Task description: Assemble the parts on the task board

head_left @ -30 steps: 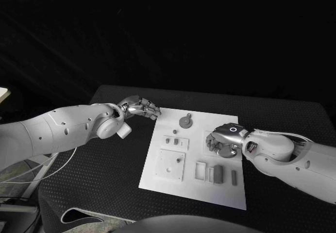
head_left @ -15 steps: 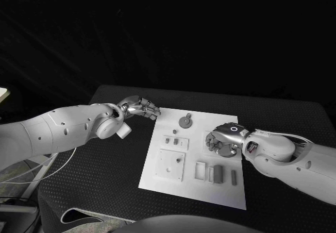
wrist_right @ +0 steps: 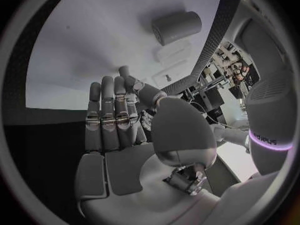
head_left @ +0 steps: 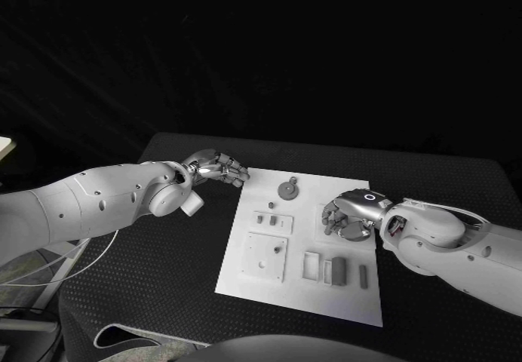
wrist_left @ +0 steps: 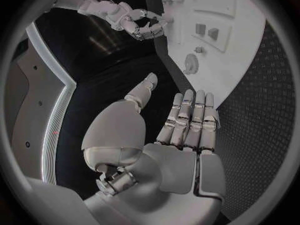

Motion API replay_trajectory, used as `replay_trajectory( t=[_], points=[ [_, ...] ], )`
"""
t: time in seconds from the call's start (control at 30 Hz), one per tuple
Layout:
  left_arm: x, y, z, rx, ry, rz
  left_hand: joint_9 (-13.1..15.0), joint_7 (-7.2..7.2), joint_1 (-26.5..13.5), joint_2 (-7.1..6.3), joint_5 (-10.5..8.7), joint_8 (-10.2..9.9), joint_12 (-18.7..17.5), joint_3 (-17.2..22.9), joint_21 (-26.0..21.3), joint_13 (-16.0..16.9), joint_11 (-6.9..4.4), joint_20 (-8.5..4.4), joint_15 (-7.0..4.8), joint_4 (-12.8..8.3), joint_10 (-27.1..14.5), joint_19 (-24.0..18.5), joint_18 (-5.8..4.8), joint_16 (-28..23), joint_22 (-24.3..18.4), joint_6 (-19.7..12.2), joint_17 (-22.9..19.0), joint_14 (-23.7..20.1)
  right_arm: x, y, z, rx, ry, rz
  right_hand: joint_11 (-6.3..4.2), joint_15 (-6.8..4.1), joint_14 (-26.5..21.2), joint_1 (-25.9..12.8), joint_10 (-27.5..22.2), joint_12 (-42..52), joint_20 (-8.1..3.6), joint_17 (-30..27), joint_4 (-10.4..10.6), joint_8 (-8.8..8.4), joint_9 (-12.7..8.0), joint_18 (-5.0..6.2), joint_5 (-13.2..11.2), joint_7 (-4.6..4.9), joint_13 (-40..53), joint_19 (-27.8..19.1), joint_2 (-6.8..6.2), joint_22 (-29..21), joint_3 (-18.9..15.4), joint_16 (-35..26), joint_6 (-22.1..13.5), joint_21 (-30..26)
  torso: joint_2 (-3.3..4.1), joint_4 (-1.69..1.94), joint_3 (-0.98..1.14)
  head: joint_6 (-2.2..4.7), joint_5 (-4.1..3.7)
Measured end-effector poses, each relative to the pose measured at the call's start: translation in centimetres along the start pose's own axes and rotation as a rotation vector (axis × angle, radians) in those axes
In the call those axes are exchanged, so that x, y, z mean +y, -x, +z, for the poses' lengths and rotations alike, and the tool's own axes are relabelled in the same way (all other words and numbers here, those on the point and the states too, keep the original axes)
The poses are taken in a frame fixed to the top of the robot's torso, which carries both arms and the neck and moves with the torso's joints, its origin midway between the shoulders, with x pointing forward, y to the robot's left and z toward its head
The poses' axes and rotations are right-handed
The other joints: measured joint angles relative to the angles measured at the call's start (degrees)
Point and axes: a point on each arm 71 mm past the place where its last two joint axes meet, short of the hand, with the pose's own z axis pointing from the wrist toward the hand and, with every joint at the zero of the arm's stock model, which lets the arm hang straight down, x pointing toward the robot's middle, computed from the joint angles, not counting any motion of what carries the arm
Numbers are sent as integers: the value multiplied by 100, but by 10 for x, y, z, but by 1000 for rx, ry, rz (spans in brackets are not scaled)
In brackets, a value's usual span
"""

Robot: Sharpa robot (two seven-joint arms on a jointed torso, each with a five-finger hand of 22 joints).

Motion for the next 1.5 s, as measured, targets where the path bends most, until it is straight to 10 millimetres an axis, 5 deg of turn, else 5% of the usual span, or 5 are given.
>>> replay_trajectory(
  t=[0.73, 1.07, 1.5],
  points=[
    [0, 0, 0, 1, 1, 0, -1, 0, 0, 0, 0, 0, 0, 0, 0, -4, 0, 0, 0, 0, 0, 0, 0, 0, 1, 0, -1, 0, 11, 33, 0, -58, 8, 133, 1, 0, 0, -19, 0, 0, 0, 13, -8, 0, 0, 0, 0, 3, 17, 0, 19, 0, -7, 0, -3, 0, -2, 1, 1, 28, -23],
    [-1, -2, 1, 5, -1, 0, -1, 0, 0, 0, 0, 0, 0, 0, 0, -4, 0, 0, 0, 0, 0, 0, -1, 0, -5, 0, 4, 0, 62, 31, 25, -27, 127, 158, 1, 1, -1, -24, 0, 0, 0, 20, -9, 0, 0, 0, 0, 11, 28, -1, 23, 0, -7, 0, -11, 0, -2, 1, -6, 30, 12],
    [-4, -8, 6, 16, -6, -1, -2, 0, 0, 0, 0, 0, 0, 0, 0, -3, 0, 0, 0, 0, 0, 0, 0, 0, -7, 0, 3, 0, 117, -1, 51, 80, 246, 151, 2, 1, -1, -24, 0, 0, 1, 33, -16, 1, 0, 0, 0, 13, 47, -1, 23, 0, -15, 0, -13, 0, 3, 28, -8, -12, 116]
  ],
)
